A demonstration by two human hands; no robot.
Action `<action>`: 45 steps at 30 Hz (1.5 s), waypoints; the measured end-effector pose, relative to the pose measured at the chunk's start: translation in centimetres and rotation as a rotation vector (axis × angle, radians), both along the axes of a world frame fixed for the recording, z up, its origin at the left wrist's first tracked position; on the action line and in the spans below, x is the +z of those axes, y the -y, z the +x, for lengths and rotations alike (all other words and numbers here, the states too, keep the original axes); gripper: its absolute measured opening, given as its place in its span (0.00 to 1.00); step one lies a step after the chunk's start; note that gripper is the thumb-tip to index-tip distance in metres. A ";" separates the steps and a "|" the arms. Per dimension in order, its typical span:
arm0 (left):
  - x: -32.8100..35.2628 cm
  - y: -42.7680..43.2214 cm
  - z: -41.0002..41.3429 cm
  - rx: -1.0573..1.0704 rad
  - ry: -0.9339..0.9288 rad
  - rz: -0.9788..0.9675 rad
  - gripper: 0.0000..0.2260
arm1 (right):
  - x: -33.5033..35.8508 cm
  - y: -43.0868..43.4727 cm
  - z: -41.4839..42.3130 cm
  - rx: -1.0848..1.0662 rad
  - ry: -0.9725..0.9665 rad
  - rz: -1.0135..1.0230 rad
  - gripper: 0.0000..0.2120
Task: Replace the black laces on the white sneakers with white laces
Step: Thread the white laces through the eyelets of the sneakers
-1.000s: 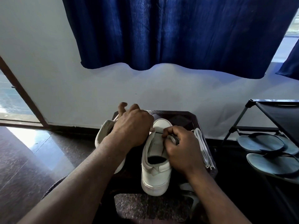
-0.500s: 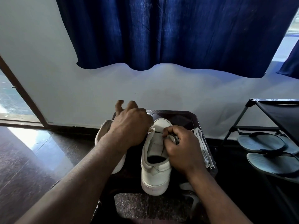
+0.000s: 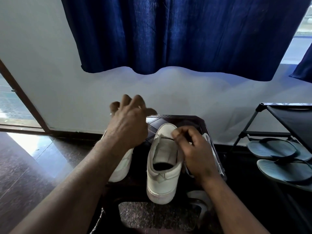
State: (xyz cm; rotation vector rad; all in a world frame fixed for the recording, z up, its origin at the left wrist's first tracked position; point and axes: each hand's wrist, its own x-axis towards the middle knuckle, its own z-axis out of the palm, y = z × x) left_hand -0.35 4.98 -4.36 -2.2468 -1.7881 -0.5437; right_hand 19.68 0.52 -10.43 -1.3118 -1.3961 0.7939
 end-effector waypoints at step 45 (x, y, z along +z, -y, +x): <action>1.4 -0.4 -1.3 0.022 0.168 0.084 0.13 | 2.0 -0.3 0.8 0.117 -0.303 -0.014 0.01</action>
